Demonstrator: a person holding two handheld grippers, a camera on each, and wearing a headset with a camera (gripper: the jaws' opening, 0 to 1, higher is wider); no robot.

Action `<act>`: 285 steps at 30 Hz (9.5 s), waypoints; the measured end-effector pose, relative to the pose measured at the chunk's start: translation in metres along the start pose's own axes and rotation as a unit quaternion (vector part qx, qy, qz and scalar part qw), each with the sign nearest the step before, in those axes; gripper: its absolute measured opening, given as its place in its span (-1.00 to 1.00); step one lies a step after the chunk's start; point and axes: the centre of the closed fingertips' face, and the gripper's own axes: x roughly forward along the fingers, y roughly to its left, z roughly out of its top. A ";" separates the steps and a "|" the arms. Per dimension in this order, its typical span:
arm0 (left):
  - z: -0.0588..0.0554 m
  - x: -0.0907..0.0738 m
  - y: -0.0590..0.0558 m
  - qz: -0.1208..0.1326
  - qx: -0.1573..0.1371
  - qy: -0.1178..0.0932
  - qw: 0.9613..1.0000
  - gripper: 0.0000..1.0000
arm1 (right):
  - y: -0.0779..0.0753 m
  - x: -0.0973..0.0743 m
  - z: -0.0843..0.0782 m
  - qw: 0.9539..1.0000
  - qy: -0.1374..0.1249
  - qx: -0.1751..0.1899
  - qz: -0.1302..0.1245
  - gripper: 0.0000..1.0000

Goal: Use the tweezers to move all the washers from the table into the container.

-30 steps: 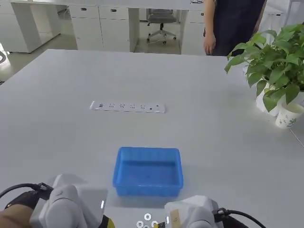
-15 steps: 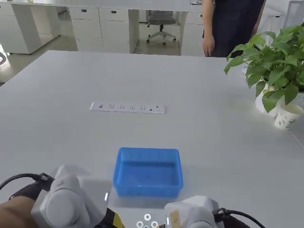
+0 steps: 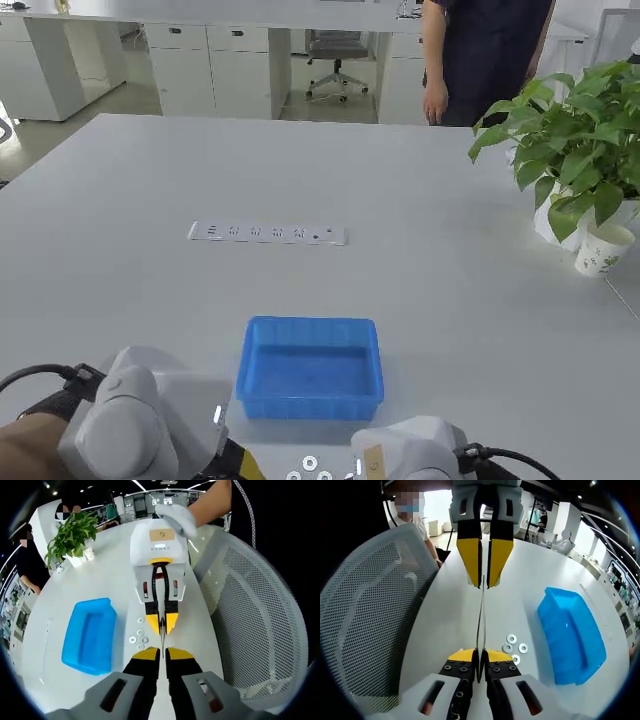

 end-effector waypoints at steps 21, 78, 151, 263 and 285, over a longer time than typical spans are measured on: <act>0.005 -0.003 0.003 0.010 -0.008 -0.034 0.999 -0.90 | -0.003 -0.008 0.002 1.000 -0.014 0.001 -0.012 -0.84; 0.052 0.011 -0.002 -0.012 0.018 -0.097 0.995 -0.82 | 0.003 -0.006 0.008 0.998 -0.051 0.038 -0.020 -0.84; 0.066 0.022 0.038 -0.034 0.026 -0.106 0.993 -0.89 | -0.039 -0.022 -0.003 0.995 -0.062 0.058 -0.057 -0.76; 0.077 0.037 0.052 -0.051 0.026 -0.111 0.992 -0.88 | -0.048 -0.029 -0.020 0.993 -0.045 0.093 -0.063 -0.81; 0.091 0.010 0.060 -0.044 0.034 -0.117 0.992 -0.89 | -0.060 -0.048 0.004 0.994 -0.056 0.065 -0.070 -0.81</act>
